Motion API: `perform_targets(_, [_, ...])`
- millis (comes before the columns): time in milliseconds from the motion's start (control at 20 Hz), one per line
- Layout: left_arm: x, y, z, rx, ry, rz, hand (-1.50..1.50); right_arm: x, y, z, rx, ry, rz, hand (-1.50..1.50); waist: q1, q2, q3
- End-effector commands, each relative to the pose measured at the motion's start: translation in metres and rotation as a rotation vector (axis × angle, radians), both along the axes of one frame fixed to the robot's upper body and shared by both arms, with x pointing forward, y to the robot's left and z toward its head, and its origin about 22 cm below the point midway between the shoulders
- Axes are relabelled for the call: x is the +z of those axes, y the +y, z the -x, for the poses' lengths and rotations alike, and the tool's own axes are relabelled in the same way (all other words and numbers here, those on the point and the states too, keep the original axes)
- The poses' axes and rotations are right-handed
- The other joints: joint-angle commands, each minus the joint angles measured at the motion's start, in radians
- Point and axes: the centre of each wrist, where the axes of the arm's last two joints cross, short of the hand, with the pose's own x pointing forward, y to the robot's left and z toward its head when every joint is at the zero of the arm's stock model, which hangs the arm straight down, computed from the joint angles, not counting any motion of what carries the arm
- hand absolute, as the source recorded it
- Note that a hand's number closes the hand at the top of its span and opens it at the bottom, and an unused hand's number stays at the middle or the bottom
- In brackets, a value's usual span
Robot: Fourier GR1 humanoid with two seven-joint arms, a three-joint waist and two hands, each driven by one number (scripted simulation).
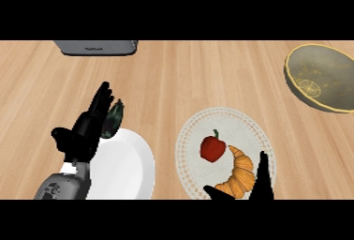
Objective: Pick the croissant from the placemat and place it in the bowl
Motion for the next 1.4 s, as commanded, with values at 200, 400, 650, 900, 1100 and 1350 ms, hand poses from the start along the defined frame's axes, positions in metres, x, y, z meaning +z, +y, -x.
perform_targets(200, [-0.015,0.001,0.001,-0.012,0.001,-0.014,0.00,-0.016,-0.002,-0.018,0.206,0.049,0.132,1.50,0.004,0.002,0.000])
perform_targets(400, [-0.002,-0.006,0.004,-0.005,0.005,-0.013,0.00,-0.022,0.007,-0.009,0.235,0.011,0.112,1.50,0.003,0.000,0.001])
perform_targets(650, [0.009,0.002,-0.003,0.001,-0.016,-0.005,0.00,-0.015,0.039,-0.015,0.232,-0.042,0.079,1.50,0.004,0.000,0.001])
perform_targets(900, [-0.006,0.001,-0.007,-0.021,-0.012,0.000,0.00,0.071,-0.007,-0.117,0.433,-0.181,0.059,1.50,0.022,0.009,0.001])
perform_targets(1100, [0.001,-0.002,-0.004,-0.006,0.003,-0.012,0.00,0.092,-0.005,-0.150,0.502,-0.361,0.050,1.50,0.022,0.005,0.002])
perform_targets(1350, [-0.016,-0.001,0.001,0.018,-0.001,0.014,0.00,0.131,0.003,-0.166,0.495,-0.541,0.191,1.50,0.009,0.001,0.000])
